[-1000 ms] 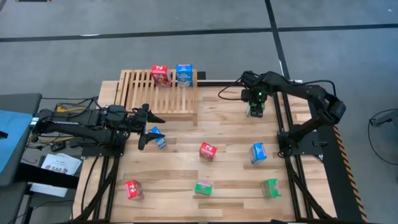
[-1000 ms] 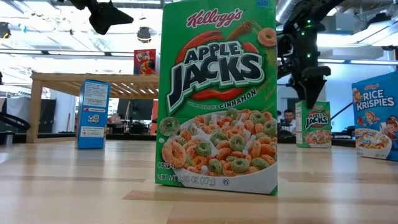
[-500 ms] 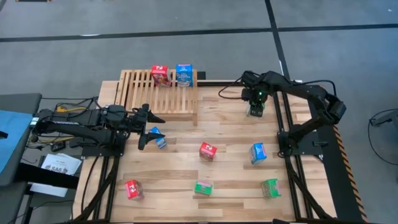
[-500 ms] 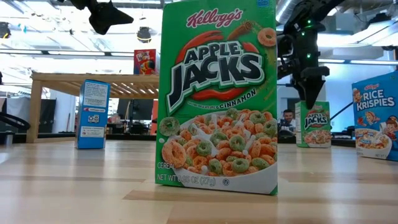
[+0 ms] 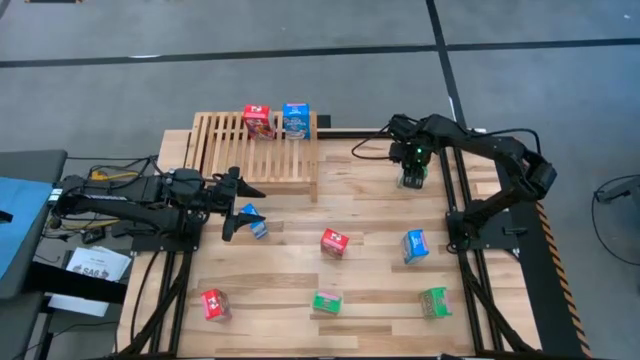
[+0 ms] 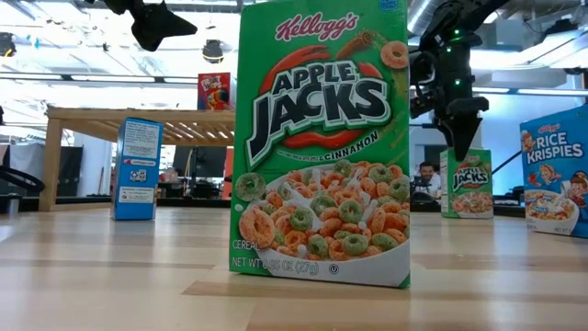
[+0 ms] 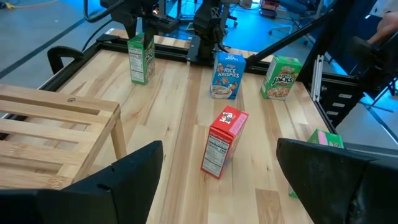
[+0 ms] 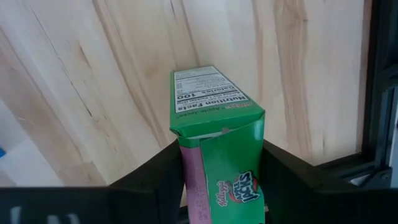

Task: Stack cereal on shelf
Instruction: Put the top right green cereal box on the shelf

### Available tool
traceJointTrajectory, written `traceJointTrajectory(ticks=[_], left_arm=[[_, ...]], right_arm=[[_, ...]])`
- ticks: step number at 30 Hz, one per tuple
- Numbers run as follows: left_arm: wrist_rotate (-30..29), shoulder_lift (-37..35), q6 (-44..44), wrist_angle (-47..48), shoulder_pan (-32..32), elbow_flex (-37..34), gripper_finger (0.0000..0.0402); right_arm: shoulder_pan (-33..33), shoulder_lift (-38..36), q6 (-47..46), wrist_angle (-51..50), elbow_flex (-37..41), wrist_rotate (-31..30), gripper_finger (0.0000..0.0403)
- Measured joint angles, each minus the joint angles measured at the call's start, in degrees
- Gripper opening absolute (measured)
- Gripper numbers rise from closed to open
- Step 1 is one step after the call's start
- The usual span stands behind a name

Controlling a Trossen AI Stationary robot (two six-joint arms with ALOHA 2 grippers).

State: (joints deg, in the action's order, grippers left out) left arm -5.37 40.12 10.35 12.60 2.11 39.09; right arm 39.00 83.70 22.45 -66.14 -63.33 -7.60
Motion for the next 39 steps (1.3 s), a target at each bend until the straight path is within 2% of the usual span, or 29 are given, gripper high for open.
traceJointTrajectory(ticks=[12,23,29,31,34,39], left_arm=[[-1.65,0.0,0.76,-0.04,-0.35,0.0,0.0305],[-1.09,0.0,1.64,-0.49,-3.46,0.0,0.0306],[-1.62,0.0,1.7,-2.72,-5.1,0.02,0.034],[-1.79,0.02,-0.98,-2.93,-5.11,0.02,0.0349],[-1.72,0.02,-4.05,-2.94,-5.11,0.02,0.0354],[-0.98,0.02,-1.56,-2.54,-5.11,0.02,0.0355]], right_arm=[[-2.0,-0.04,-1.63,-1.15,-1.33,0.27,0.0205],[-8.45,-0.07,-6.0,-3.81,-8.92,0.26,0.0205],[-12.53,-0.07,-8.61,-6.74,-12.62,0.24,0.0205],[-14.11,-0.07,-9.45,-7.75,-13.8,0.24,0.0205],[-16.72,-0.07,-10.96,-9.5,-15.85,0.22,0.0205],[-21.53,-0.07,-13.52,-10.33,-19.37,0.22,0.0205]])
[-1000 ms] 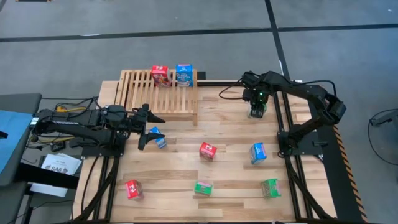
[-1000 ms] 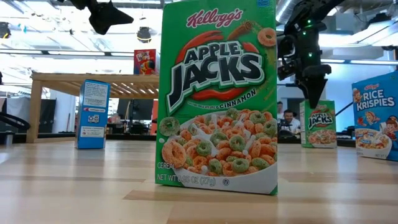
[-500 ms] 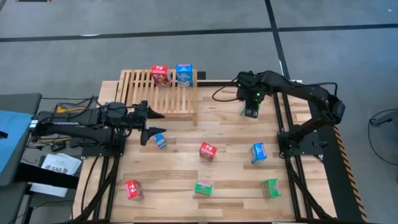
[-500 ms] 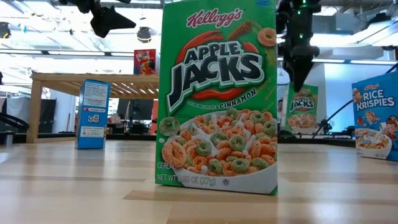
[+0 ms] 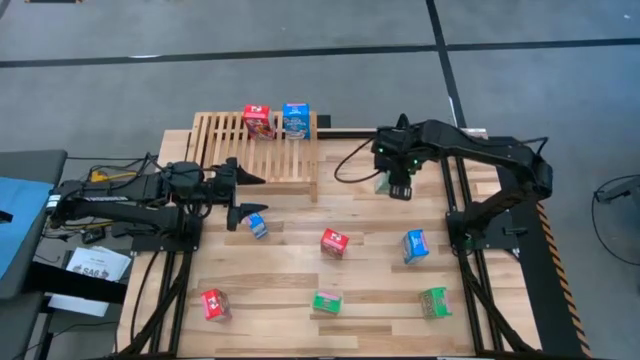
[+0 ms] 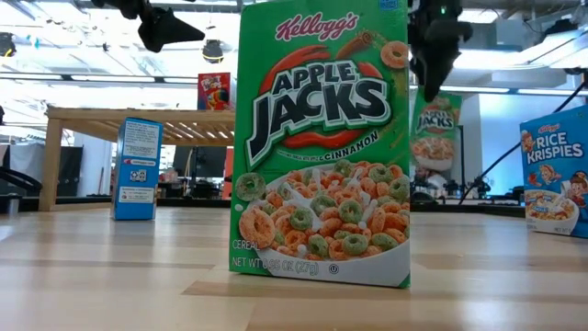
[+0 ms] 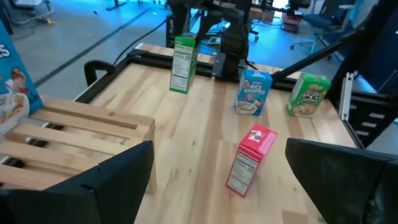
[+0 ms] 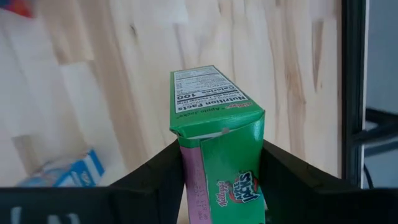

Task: Stack cereal on shelf
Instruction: Put the top right green cereal box on the shelf

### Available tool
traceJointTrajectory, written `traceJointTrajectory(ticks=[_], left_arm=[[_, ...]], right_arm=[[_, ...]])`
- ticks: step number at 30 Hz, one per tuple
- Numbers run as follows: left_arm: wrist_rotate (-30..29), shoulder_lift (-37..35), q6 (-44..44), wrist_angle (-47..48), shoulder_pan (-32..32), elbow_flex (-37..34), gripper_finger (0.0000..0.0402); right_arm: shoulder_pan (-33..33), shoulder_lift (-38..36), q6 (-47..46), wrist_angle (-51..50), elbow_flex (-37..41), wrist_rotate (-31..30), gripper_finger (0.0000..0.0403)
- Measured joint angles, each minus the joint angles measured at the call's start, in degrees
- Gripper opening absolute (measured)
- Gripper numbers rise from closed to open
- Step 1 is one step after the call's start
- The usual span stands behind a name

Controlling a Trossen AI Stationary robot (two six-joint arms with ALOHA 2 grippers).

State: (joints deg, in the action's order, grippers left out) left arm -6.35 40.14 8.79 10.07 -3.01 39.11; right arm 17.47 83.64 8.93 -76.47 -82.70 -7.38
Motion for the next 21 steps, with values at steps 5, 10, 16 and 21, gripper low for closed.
traceJointTrajectory(ticks=[5,10,16,21], left_arm=[[0.0,0.0,-2.8,-0.44,0.02,0.0,0.0355],[0.0,0.87,-2.98,-3.11,0.02,0.0,0.0355],[1.43,5.56,-3.35,-8.68,0.78,0.03,0.0355],[1.53,10.93,-4.74,-12.42,1.81,0.04,0.0355]], right_arm=[[-4.77,0.0,-1.32,0.25,-3.68,-0.02,0.0205],[-9.1,0.0,-3.84,1.0,-6.75,-0.02,0.0205],[-13.31,0.02,-6.63,4.26,-9.17,-0.04,0.0205],[-16.04,0.06,-7.5,6.83,-9.86,-0.03,0.0205]])
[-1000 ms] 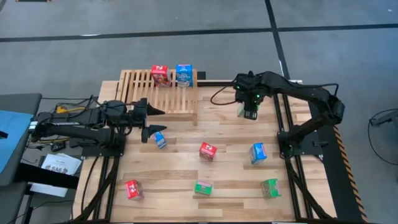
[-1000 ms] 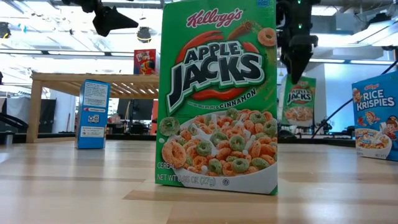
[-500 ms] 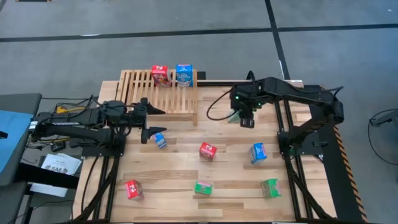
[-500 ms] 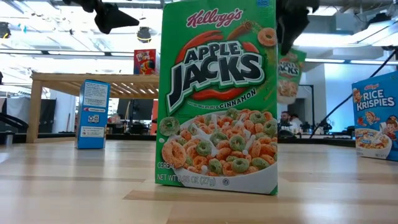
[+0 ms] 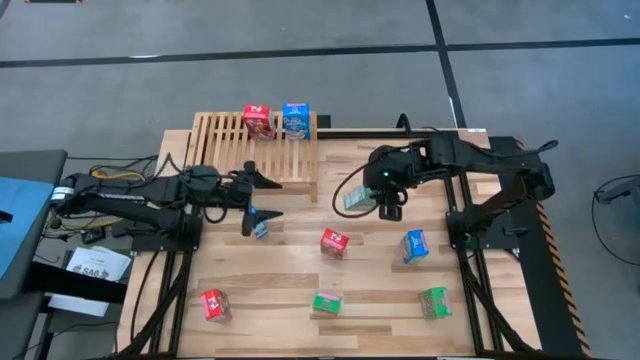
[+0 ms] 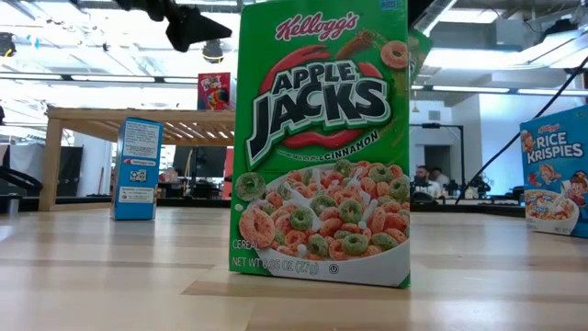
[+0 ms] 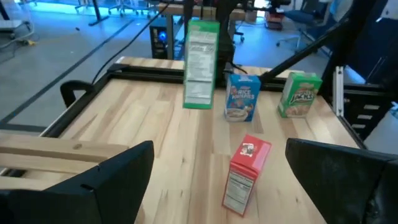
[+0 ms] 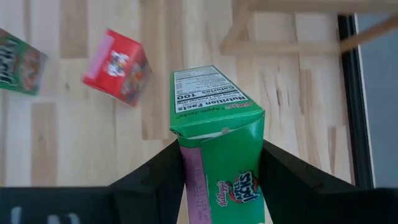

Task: Stack cereal on shelf
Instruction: Put the top right green cereal box on the shelf

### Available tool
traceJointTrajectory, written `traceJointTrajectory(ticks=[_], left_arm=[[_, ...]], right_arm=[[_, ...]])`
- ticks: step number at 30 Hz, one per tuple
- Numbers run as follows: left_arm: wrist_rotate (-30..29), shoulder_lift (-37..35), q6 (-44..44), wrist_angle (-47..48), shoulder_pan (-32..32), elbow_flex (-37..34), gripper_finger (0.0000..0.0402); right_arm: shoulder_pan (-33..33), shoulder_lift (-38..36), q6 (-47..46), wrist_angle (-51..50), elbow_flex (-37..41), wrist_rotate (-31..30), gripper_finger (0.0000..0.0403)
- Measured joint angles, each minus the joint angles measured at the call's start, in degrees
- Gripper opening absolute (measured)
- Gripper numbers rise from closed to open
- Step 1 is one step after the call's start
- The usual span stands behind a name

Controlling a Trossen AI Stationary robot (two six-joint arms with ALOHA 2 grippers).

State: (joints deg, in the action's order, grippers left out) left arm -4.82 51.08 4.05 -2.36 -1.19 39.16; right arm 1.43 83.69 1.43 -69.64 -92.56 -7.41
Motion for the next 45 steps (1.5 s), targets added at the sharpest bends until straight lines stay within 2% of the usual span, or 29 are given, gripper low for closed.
traceJointTrajectory(ticks=[10,17,24,45], left_arm=[[-0.09,10.3,-0.46,-11.33,0.44,-0.02,0.0355],[-1.37,15.77,-1.49,-18.8,0.44,0.39,0.0355],[-1.96,21.45,-2.8,-19.18,0.49,5.95,0.0355],[-1.82,37.55,-4.46,-17.42,0.57,20.79,0.0355]], right_arm=[[-2.62,-0.01,-0.01,5.93,-0.08,0.01,0.0205],[-2.62,-0.01,-0.11,6.35,-0.05,0.03,0.0205],[-2.6,-0.01,-1.64,9.45,-0.05,1.72,0.0205],[-2.56,-0.01,-1.51,9.29,-0.05,1.84,0.0205]])
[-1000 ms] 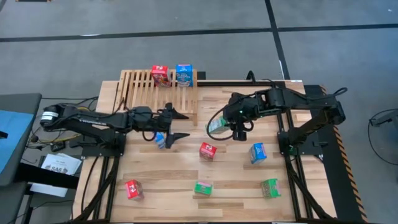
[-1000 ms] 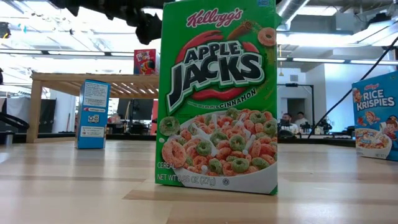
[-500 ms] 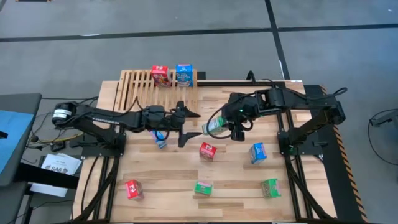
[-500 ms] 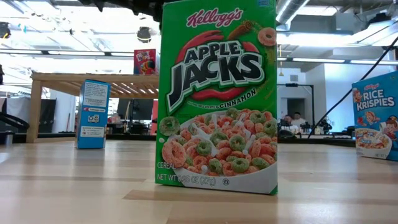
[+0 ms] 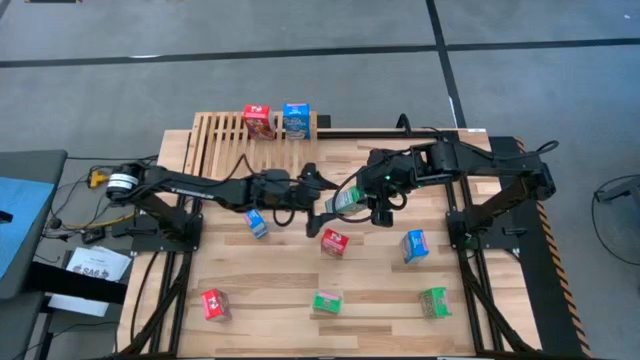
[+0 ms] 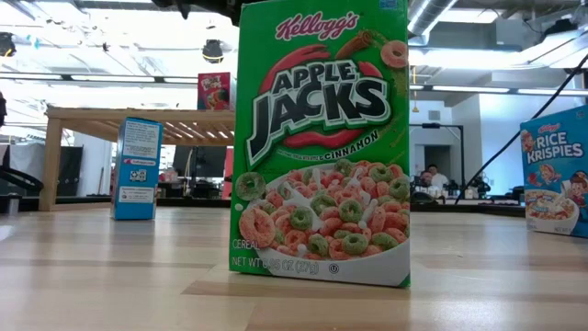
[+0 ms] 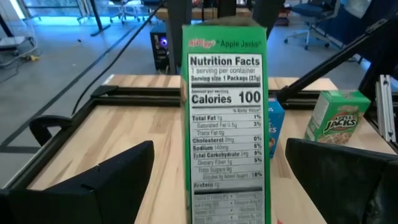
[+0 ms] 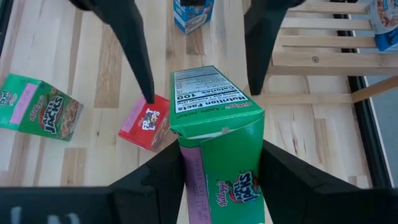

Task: Stack cereal on shelf
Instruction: Put the top right green cereal box on the shelf

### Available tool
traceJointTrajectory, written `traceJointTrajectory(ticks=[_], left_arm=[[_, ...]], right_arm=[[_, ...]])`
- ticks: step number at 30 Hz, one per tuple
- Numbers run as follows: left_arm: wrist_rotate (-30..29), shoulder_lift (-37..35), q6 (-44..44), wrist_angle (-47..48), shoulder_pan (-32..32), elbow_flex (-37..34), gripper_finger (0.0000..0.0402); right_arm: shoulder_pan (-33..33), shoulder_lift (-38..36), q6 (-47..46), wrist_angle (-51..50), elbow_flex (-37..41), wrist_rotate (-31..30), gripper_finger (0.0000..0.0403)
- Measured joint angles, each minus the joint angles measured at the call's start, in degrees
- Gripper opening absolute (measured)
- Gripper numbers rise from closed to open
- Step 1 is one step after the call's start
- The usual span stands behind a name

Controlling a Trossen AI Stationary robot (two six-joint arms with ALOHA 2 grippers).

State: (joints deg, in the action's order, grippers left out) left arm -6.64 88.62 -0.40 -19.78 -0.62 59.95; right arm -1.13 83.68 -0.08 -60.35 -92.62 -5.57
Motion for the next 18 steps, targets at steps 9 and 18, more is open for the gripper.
traceJointTrajectory(ticks=[9,18], left_arm=[[-0.18,1.66,0.59,-0.3,-0.04,1.55,0.034],[0.04,1.66,0.28,-0.16,-0.07,1.55,0.0263]], right_arm=[[0.02,0.01,0.03,-0.42,0.04,0.1,0.0205],[0.02,0.02,0.02,-0.4,0.04,0.1,0.0205]])
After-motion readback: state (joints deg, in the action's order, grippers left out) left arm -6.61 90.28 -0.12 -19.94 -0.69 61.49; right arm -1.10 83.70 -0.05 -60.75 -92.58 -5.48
